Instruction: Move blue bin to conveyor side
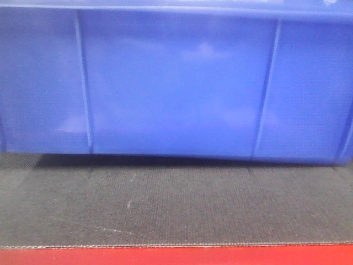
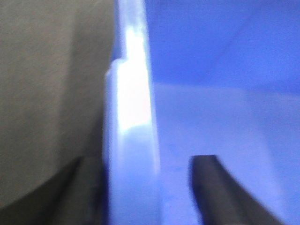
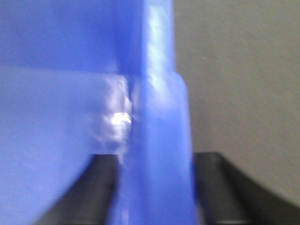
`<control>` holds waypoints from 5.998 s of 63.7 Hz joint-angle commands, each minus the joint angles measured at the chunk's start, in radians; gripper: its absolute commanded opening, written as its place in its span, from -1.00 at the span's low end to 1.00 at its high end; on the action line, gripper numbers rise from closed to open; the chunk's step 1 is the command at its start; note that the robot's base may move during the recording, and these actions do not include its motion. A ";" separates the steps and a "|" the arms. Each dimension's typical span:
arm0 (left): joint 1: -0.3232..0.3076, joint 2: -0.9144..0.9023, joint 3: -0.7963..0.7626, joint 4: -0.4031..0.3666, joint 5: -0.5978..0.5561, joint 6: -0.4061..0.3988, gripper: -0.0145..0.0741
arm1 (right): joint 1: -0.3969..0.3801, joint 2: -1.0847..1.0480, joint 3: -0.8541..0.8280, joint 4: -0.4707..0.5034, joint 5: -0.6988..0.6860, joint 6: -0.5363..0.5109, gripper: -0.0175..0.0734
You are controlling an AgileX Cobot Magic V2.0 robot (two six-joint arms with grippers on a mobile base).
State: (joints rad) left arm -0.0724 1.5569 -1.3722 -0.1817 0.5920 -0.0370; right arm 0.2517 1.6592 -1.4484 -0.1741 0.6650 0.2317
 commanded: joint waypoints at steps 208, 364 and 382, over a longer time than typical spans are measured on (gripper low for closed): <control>0.039 -1.233 1.069 0.035 -0.592 -0.018 -0.69 | -0.075 -1.493 1.261 0.125 -0.560 -0.043 -0.81; 0.141 -1.557 1.372 0.212 -0.544 -0.009 -0.69 | -0.190 -1.659 1.448 0.228 -0.637 -0.241 -0.81; 0.102 -1.557 1.372 0.205 -0.519 0.003 -0.69 | -0.190 -1.659 1.448 0.228 -0.637 -0.241 -0.81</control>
State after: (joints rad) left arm 0.0414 0.0041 0.0025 0.0297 0.0821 -0.0377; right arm 0.0614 0.0084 0.0008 0.0537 0.0537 -0.0067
